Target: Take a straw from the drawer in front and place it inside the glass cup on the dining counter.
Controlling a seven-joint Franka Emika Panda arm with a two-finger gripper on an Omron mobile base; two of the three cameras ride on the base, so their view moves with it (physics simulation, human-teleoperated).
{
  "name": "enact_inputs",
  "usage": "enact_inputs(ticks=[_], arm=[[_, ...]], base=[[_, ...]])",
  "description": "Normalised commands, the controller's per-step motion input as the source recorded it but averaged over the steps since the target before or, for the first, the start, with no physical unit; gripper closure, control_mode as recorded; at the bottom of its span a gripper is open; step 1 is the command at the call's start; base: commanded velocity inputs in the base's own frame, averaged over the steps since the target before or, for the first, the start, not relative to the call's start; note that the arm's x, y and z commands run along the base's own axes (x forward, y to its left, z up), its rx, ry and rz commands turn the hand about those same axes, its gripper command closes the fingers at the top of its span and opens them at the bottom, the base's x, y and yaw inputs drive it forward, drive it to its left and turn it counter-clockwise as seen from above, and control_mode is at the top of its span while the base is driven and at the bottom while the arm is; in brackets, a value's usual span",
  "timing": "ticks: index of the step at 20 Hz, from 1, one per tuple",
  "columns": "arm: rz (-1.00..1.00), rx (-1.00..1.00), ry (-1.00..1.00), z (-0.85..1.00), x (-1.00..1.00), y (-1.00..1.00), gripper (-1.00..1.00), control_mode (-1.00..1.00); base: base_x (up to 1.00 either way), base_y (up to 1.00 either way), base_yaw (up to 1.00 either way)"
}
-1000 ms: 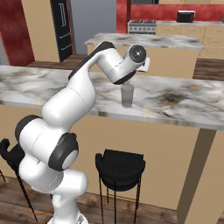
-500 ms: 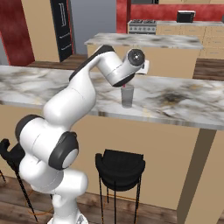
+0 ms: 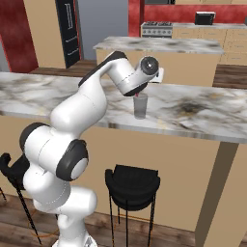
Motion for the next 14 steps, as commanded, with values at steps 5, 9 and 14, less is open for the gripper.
enact_inputs(ticks=[5, 9, 14], arm=[[0.00, 0.00, -0.03, -0.03, 0.16, -0.07, 1.00, -1.00], [0.00, 0.00, -0.03, -0.02, 0.16, -0.11, 1.00, -1.00], [0.00, 0.00, -0.03, -0.05, 0.14, -0.12, 1.00, -1.00]], base=[[0.00, 0.00, 0.00], [0.00, 0.00, 0.00], [0.00, 0.00, 0.00]])
